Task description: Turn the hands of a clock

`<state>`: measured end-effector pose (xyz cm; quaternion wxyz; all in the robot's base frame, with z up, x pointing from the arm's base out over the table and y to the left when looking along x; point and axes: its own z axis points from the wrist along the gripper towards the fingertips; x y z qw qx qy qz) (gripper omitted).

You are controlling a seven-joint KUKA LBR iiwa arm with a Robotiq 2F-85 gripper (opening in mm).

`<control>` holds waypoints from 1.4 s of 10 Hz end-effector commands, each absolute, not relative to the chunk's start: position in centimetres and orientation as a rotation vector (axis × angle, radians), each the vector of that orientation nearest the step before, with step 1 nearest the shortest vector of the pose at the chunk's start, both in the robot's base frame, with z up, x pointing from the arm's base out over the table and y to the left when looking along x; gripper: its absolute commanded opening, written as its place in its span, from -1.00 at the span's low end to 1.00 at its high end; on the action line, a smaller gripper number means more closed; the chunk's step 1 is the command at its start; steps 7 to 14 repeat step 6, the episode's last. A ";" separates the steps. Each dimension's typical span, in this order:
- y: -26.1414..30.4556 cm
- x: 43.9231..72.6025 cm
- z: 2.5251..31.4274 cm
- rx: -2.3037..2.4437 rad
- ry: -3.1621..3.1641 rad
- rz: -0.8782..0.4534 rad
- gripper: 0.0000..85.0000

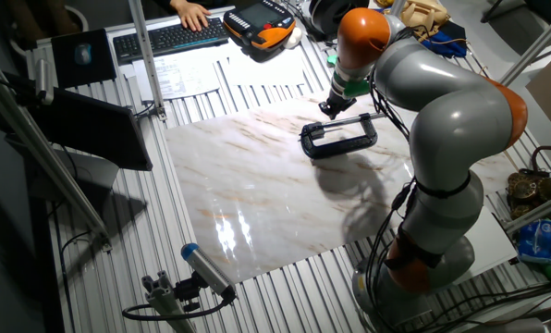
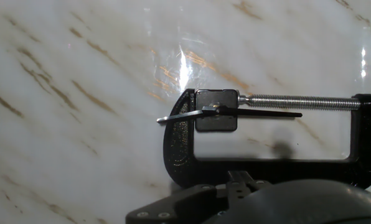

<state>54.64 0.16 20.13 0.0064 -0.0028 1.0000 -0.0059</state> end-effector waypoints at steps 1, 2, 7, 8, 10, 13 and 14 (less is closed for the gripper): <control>0.2 54.6 20.1 -0.011 3.129 -0.019 -1.00; 0.2 54.6 20.1 -0.015 3.129 -0.019 -1.00; 0.2 54.6 20.1 -0.025 3.117 -0.026 -1.00; 0.2 54.6 20.1 -0.025 3.117 -0.026 -1.00; 0.2 54.6 20.1 -0.025 3.117 -0.026 -1.00; 0.2 54.6 20.1 -0.025 3.117 -0.026 -1.00; 0.2 54.6 20.1 -0.025 3.117 -0.026 -1.00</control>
